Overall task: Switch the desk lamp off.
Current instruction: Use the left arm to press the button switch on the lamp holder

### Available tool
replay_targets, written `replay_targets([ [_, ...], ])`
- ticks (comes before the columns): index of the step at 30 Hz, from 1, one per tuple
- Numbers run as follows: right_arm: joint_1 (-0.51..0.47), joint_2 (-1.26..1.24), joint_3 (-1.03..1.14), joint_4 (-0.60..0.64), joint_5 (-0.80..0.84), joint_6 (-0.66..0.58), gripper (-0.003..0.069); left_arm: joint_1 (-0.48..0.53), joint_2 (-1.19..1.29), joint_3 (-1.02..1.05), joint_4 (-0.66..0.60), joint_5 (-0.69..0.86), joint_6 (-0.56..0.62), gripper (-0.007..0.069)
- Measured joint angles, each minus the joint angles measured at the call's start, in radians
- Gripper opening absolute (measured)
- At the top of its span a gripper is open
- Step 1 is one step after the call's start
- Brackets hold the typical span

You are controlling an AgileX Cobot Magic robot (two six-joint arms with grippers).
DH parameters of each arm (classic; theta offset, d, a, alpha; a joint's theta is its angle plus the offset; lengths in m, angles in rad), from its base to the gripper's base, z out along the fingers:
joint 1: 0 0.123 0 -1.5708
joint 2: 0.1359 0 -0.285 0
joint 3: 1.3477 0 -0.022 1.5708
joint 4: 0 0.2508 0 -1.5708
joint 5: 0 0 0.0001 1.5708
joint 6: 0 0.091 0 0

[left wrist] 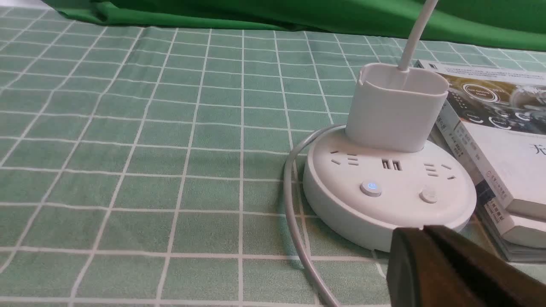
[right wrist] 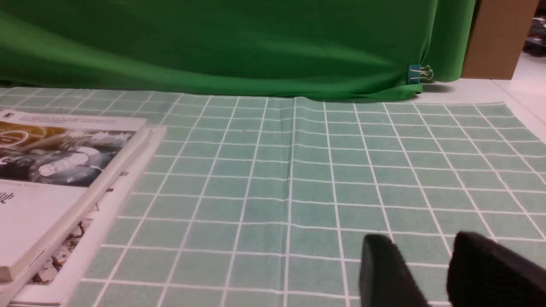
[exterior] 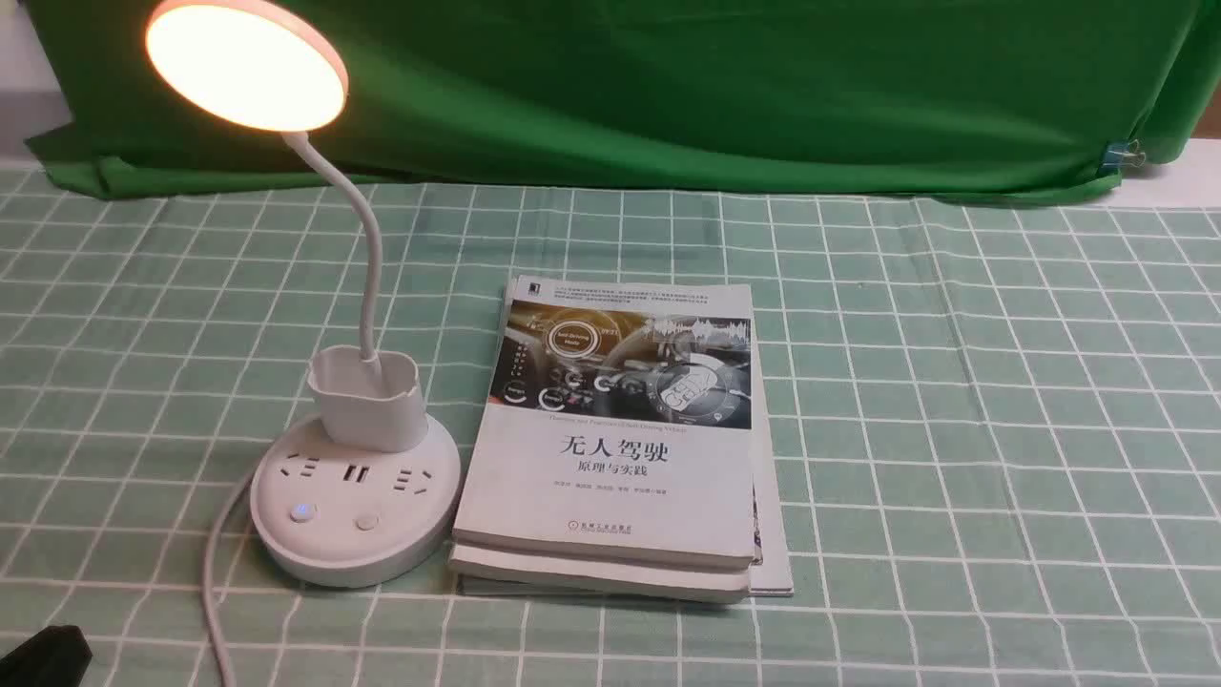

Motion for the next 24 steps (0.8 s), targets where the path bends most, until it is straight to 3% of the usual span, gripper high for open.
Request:
replay_targets([
  [10,0.000,0.000,0.000,0.000,0.000,0.000,0.0242,0.000,0.000,0.000,0.006,-0.005,0.009,0.0002],
  [17,0.000,0.000,0.000,0.000,0.000,0.000,0.0242,0.000,0.000,0.000,0.080,-0.058,0.023,0.0002],
  [21,0.000,0.000,0.000,0.000,0.000,0.000,0.0242,0.000,0.000,0.000,-0.115,-0.106,-0.012,0.0002],
  [24,0.000,0.000,0.000,0.000,0.000,0.000,0.0242,0.000,0.000,0.000,-0.410,-0.159,-0.065,0.0002],
])
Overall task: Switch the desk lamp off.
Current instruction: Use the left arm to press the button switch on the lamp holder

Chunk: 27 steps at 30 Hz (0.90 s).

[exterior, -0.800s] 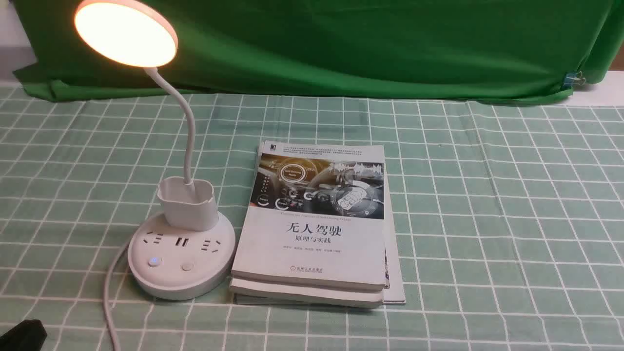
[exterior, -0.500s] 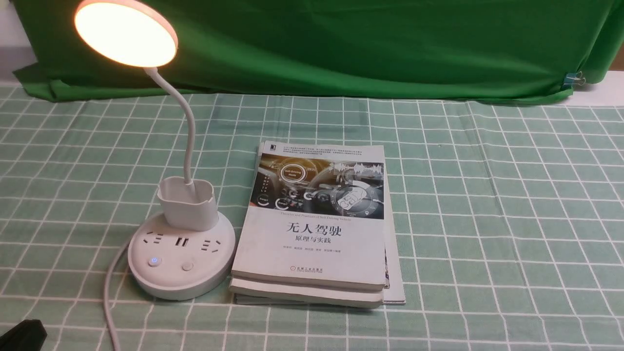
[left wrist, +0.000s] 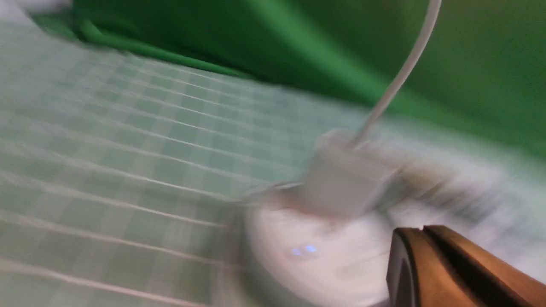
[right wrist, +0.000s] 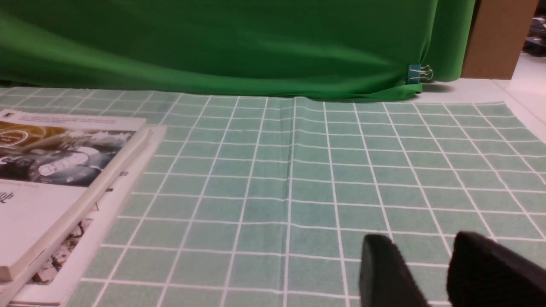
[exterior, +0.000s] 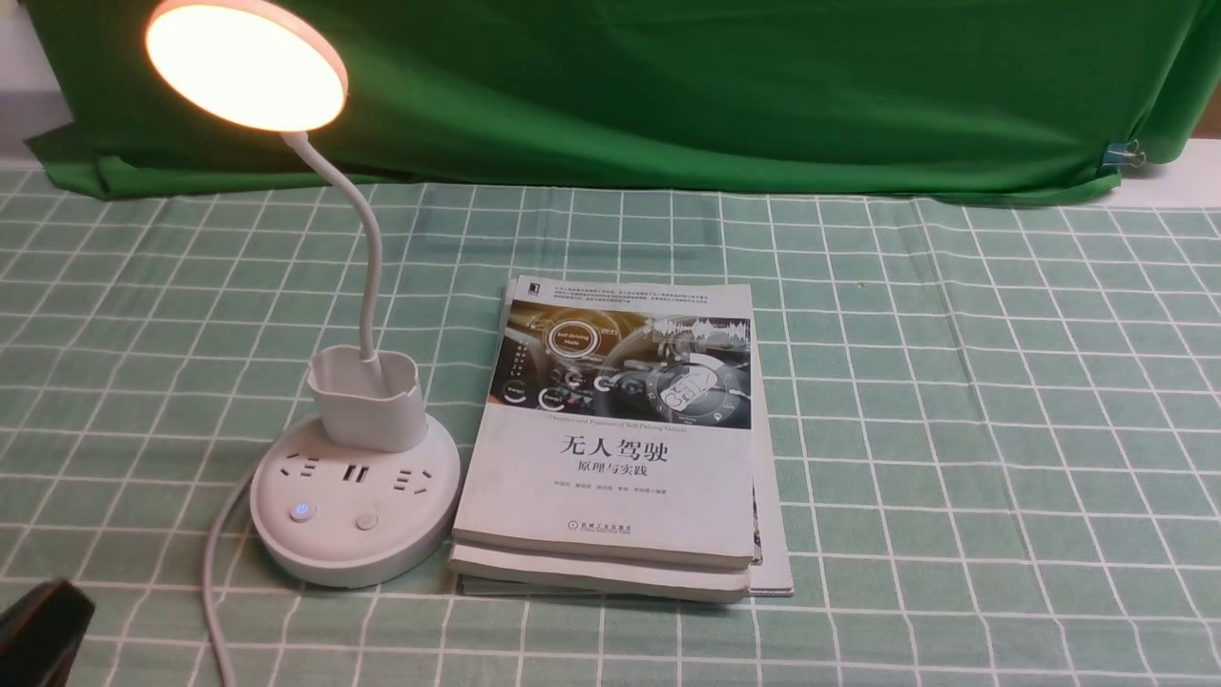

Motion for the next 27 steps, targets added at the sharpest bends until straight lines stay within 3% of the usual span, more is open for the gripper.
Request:
replay_targets([
  [1,0.000,0.000,0.000,0.000,0.000,0.000,0.0242,0.000,0.000,0.000,-0.098,-0.017,-0.010,0.0002],
  [4,0.000,0.000,0.000,0.000,0.000,0.000,0.0242,0.000,0.000,0.000,-0.200,-0.054,-0.018,0.0002],
  [10,0.000,0.000,0.000,0.000,0.000,0.000,0.0242,0.000,0.000,0.000,-0.222,-0.135,-0.010,0.0002],
  [15,0.000,0.000,0.000,0.000,0.000,0.000,0.0242,0.000,0.039,-0.104,-0.158,0.047,0.011,0.0002],
  [24,0.000,0.000,0.000,0.000,0.000,0.000,0.0242,0.000,0.590,-0.539,0.163,0.672,0.042,0.0002],
  [27,0.000,0.000,0.000,0.000,0.000,0.000,0.0242,0.000,0.787,-0.640,0.232,0.807,0.076,0.0002],
])
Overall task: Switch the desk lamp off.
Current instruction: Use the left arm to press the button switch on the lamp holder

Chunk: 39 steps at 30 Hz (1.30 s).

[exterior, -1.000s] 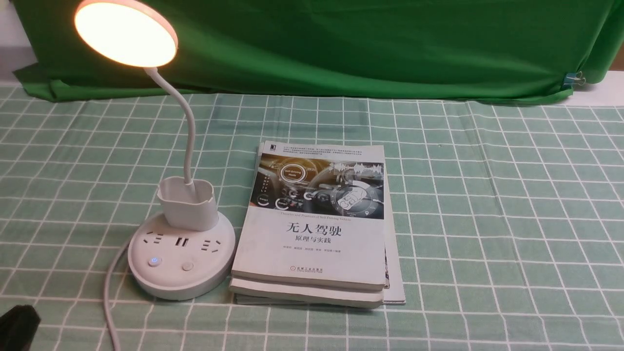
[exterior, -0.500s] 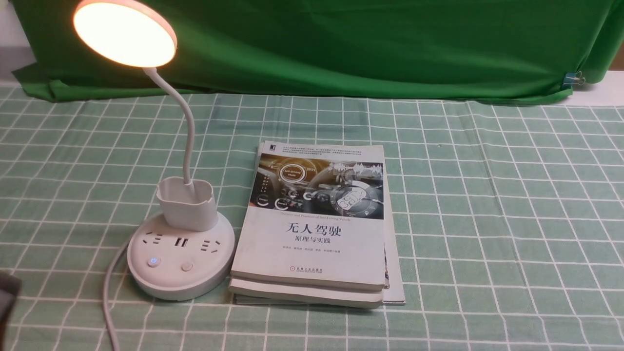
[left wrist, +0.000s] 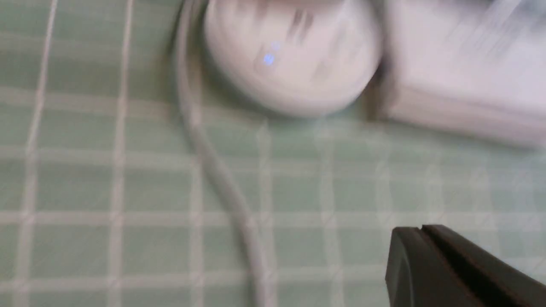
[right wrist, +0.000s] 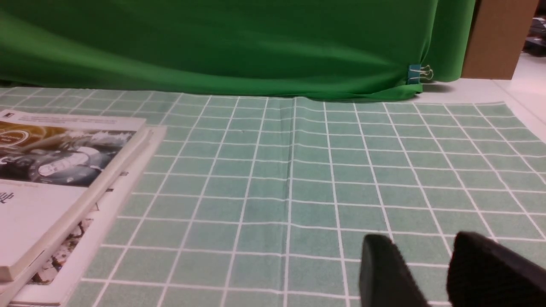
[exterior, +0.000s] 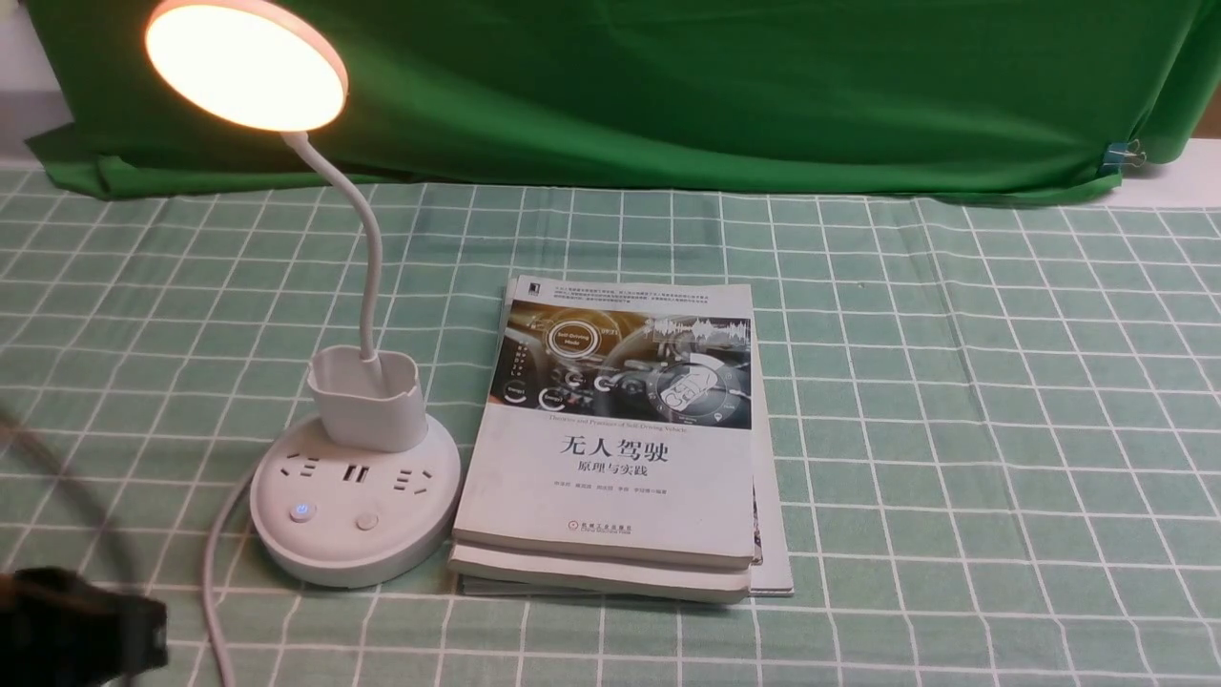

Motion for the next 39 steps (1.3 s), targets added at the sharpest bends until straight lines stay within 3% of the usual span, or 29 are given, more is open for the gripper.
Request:
replay_targets([
  [5,0.000,0.000,0.000,0.000,0.000,0.000,0.0242,-0.035,0.242,-0.083,0.025,0.047,0.044,0.0002],
  [14,0.000,0.000,0.000,0.000,0.000,0.000,0.0242,-0.251,0.556,-0.237,0.061,0.050,0.043,0.0002],
  [29,0.000,0.000,0.000,0.000,0.000,0.000,0.0242,-0.235,0.844,-0.489,0.147,0.028,0.036,0.0002],
  [39,0.000,0.000,0.000,0.000,0.000,0.000,0.0242,-0.220,0.936,-0.527,0.159,0.016,0.035,0.0002],
])
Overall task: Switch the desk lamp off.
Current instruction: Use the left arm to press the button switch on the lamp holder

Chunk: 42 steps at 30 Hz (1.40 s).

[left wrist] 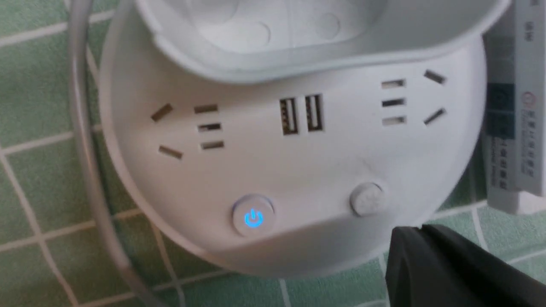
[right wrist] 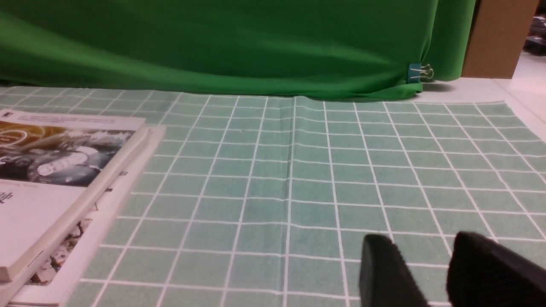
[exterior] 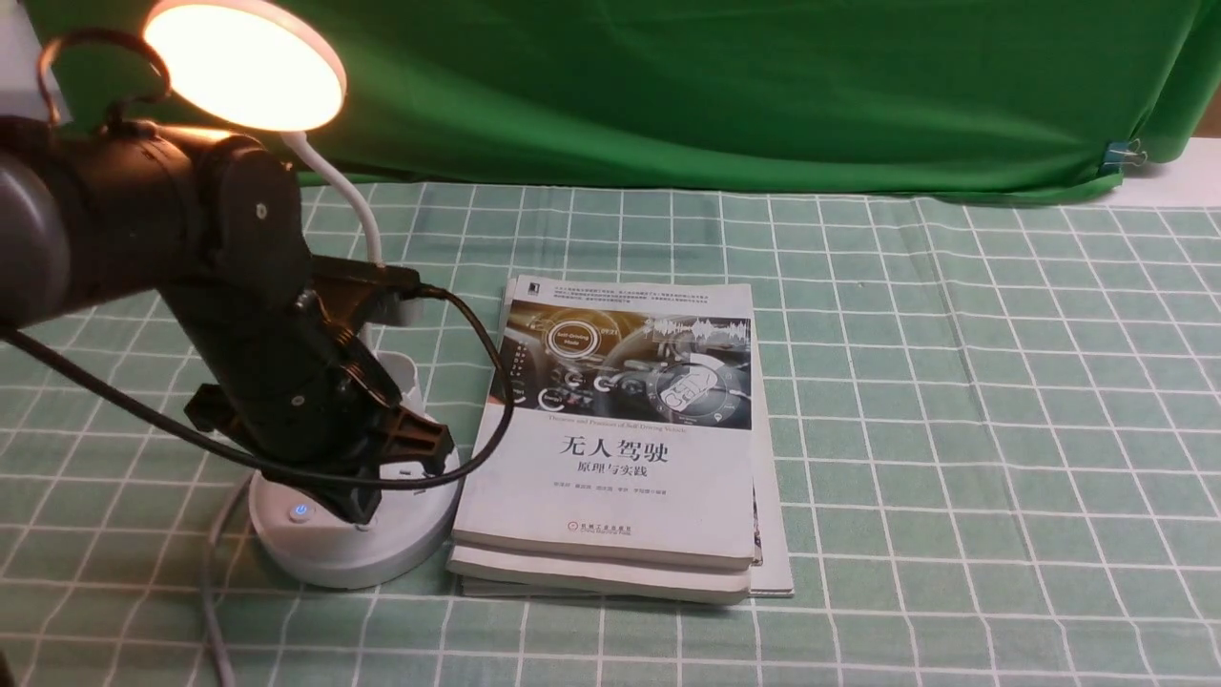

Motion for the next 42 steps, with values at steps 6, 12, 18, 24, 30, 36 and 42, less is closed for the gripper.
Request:
replay_targets([
  [6,0.000,0.000,0.000,0.000,0.000,0.000,0.0242,0.000,0.048,0.000,0.001,-0.045,0.001,0.0002],
  [12,0.000,0.000,0.000,0.000,0.000,0.000,0.0242,0.000,0.092,-0.014,0.005,-0.043,0.001,0.0002],
  [18,0.000,0.000,0.000,0.000,0.000,0.000,0.0242,0.000,0.083,-0.018,0.010,-0.037,0.001,0.0002],
  [24,0.000,0.000,0.000,0.000,0.000,0.000,0.0242,0.000,0.015,-0.008,0.024,-0.042,0.001,0.0002],
  [30,0.000,0.000,0.000,0.000,0.000,0.000,0.0242,0.000,-0.017,-0.006,0.026,-0.041,0.001,0.0002],
  [36,0.000,0.000,0.000,0.000,0.000,0.000,0.0242,0.000,0.034,-0.001,0.027,-0.042,0.001,0.0002],
  [42,0.000,0.000,0.000,0.000,0.000,0.000,0.0242,0.000,0.083,-0.008,0.027,-0.038,0.002,0.0002],
])
